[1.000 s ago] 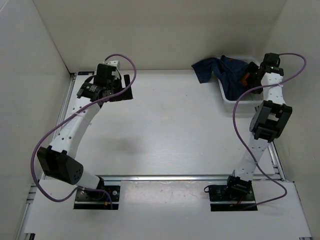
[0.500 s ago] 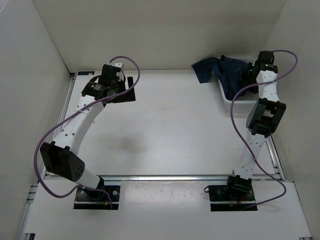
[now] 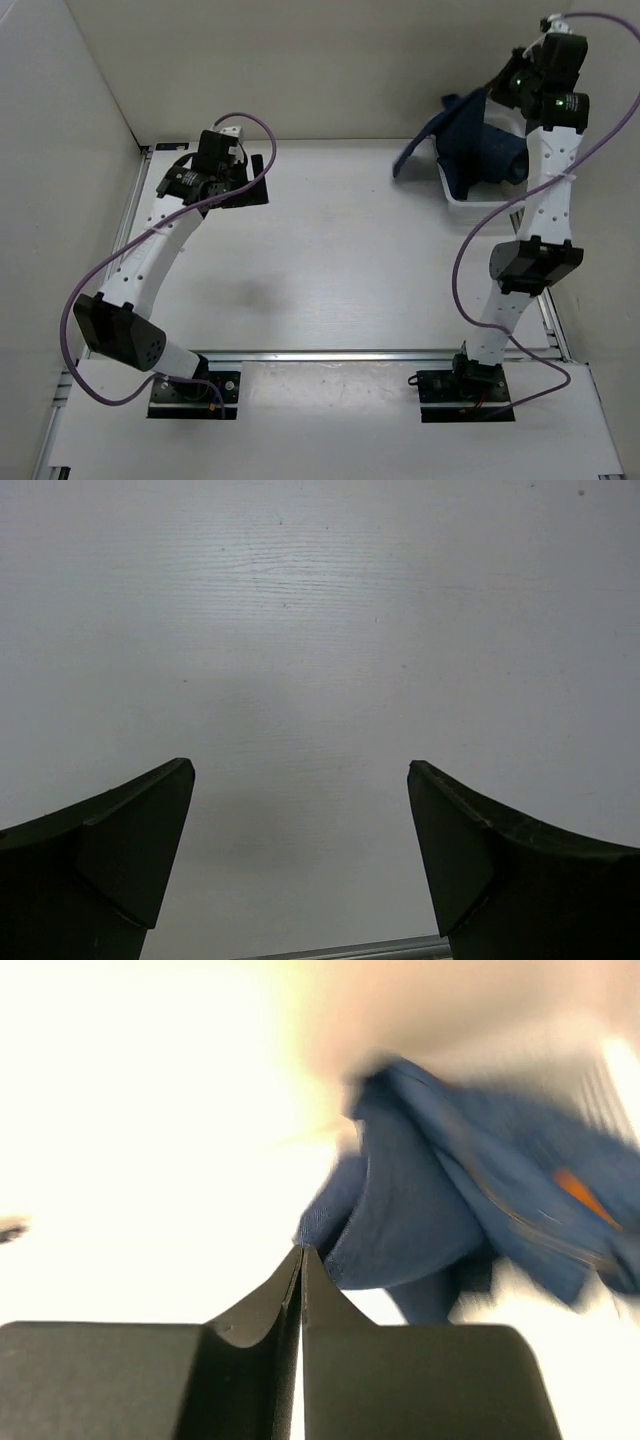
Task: Fold and stack the trousers
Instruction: Grab the trousers from the pile, then move the trousers to the center of the board, then flatten the trousers out
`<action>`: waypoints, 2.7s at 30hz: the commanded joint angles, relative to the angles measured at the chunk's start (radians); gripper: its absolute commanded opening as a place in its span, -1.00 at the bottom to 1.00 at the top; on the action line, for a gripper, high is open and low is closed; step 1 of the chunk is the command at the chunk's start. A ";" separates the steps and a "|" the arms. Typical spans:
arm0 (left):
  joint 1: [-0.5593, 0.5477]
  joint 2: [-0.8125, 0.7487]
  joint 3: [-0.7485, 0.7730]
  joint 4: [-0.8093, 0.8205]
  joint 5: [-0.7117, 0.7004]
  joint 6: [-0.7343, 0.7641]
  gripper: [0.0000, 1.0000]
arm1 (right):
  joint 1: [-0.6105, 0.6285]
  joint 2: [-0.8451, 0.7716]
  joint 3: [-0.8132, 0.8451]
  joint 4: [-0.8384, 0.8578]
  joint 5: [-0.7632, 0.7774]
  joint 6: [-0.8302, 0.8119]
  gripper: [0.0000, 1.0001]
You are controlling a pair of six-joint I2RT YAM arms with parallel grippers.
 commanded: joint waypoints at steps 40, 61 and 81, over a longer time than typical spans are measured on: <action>-0.351 0.319 -0.164 0.060 0.022 -0.262 1.00 | -0.055 -1.000 -1.581 0.018 -0.251 0.173 0.75; -0.247 0.512 0.063 0.080 -0.009 -0.191 1.00 | -0.055 -1.038 -1.494 -0.047 -0.266 0.110 0.83; -0.081 0.298 1.066 -0.204 0.137 -0.063 -0.80 | -0.055 -1.018 -1.485 0.021 -0.191 0.133 0.85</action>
